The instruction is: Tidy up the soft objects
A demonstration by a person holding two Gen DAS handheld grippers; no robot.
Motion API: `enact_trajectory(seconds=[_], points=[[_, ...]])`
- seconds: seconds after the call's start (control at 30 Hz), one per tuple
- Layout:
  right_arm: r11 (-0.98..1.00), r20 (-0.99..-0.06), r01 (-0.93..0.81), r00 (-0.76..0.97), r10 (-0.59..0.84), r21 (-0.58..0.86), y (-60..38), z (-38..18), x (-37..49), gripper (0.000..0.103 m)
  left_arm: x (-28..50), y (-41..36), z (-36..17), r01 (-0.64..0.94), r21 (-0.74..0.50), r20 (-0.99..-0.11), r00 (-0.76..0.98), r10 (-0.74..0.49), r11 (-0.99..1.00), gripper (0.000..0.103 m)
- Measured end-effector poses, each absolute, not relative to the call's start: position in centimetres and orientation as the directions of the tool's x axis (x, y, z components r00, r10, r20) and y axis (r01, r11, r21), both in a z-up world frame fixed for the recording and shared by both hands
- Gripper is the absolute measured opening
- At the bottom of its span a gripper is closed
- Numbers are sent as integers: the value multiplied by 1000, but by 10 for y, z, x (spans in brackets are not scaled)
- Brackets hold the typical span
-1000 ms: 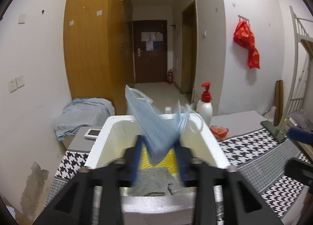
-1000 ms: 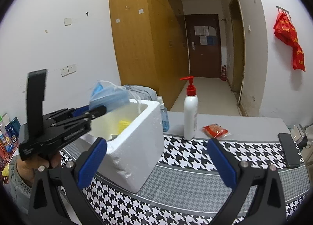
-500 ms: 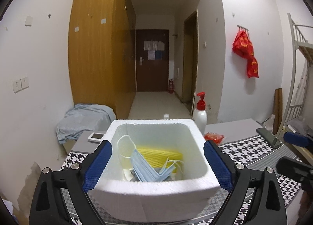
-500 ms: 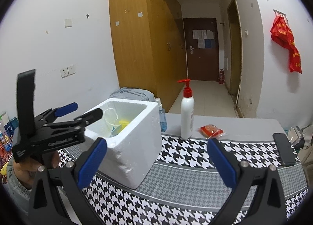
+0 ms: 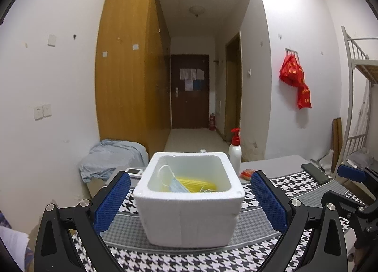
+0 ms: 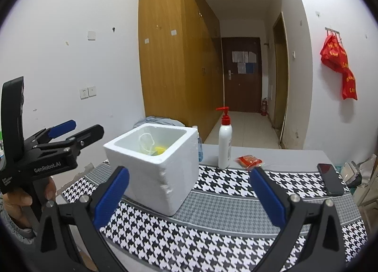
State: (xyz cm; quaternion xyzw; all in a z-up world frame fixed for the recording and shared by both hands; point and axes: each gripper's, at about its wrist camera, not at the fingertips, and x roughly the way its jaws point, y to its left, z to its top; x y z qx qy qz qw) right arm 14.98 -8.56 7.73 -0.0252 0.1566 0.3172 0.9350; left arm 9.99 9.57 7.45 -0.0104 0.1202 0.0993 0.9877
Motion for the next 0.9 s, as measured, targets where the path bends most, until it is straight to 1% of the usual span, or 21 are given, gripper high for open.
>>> enact_trajectory(seconds=[0.3,0.57,0.7,0.9], points=[[806,-249,-590,774,582,47,-98,70,114,103,60,82,68,-207,4,-208,957,204,978,102],[819,-200,-573,798,569,46,-107,40,87,103,33,75,35,-217,-7,-186,959,212,976,102],[817,-189,-573,796,575,70,-112,27,81,103,21,71,21,-225,-5,-176,959,220,974,102],[821,-213,-565,795,568,83,-115,8,81,103,10,68,4,-230,-9,-164,960,225,973,102]])
